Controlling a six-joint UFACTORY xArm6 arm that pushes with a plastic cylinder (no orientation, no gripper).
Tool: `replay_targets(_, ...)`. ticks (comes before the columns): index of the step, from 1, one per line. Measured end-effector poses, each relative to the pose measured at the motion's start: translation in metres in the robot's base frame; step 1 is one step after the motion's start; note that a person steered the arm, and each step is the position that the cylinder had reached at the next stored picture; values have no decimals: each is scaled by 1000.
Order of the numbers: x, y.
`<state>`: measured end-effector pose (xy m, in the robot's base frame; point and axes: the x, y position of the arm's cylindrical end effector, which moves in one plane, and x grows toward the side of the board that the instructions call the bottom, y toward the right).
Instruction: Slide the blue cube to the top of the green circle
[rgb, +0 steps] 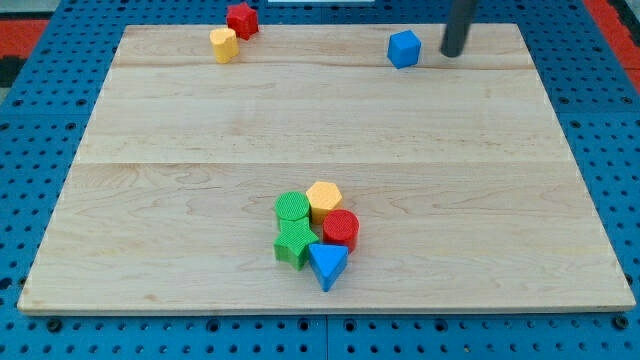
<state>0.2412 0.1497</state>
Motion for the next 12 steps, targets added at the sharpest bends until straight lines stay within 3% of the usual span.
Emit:
replay_targets(2, -20, -112)
replay_targets(3, -6, -140)
replay_targets(4, 25, -151)
replay_targets(6, 128, -151)
replay_targets(9, 137, -246)
replay_targets(11, 185, -224)
replay_targets(12, 196, -246)
